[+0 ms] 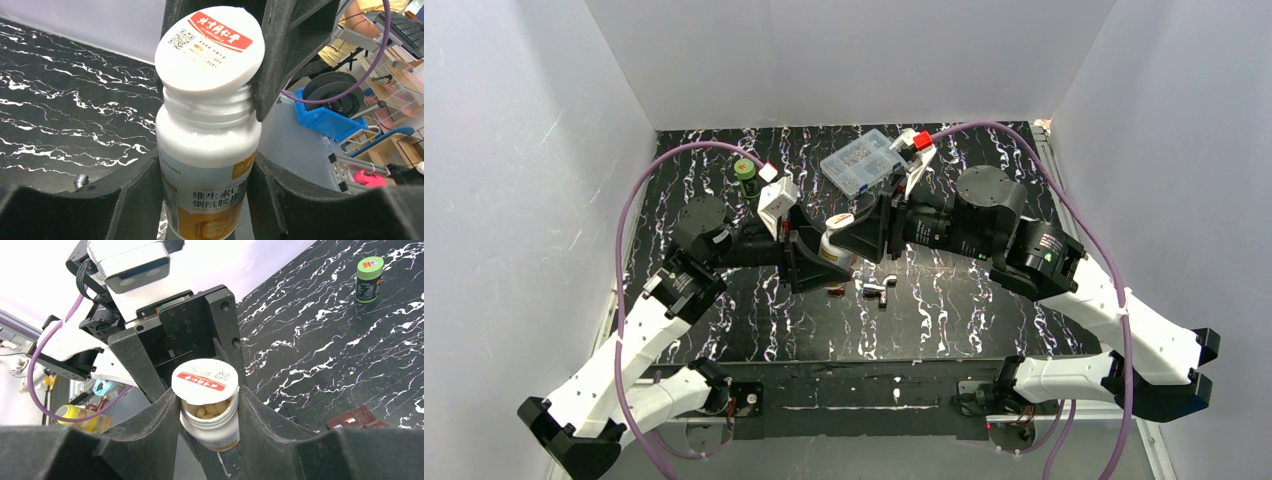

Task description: Sort the pills into containers

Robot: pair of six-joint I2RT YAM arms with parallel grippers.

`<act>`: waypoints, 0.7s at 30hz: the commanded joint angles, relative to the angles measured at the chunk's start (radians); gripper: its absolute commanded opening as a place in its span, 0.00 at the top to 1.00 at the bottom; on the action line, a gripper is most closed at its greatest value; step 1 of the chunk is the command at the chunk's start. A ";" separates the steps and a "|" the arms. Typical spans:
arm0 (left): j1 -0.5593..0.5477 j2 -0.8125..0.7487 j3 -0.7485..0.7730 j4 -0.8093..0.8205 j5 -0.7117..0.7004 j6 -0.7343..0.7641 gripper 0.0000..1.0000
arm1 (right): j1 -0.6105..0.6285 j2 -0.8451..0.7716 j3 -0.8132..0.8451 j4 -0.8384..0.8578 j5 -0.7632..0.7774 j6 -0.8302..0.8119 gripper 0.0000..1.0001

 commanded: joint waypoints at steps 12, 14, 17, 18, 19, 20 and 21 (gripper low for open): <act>0.004 -0.076 -0.025 -0.272 -0.336 0.243 1.00 | -0.007 0.002 -0.044 -0.046 0.183 0.025 0.04; 0.003 -0.087 -0.059 -0.276 -0.378 0.269 1.00 | -0.023 -0.012 -0.084 -0.037 0.196 0.055 0.03; 0.002 -0.089 -0.108 -0.274 -0.432 0.312 1.00 | -0.078 -0.030 -0.139 -0.027 0.182 0.123 0.03; 0.002 -0.090 -0.128 -0.270 -0.449 0.322 1.00 | -0.108 -0.035 -0.159 -0.026 0.162 0.153 0.03; 0.002 -0.094 -0.150 -0.262 -0.466 0.336 1.00 | -0.139 -0.039 -0.182 -0.023 0.134 0.176 0.04; 0.000 -0.099 -0.171 -0.252 -0.487 0.345 1.00 | -0.166 -0.047 -0.210 -0.007 0.107 0.194 0.05; -0.003 -0.104 -0.194 -0.243 -0.511 0.351 1.00 | -0.185 -0.056 -0.239 0.013 0.091 0.206 0.07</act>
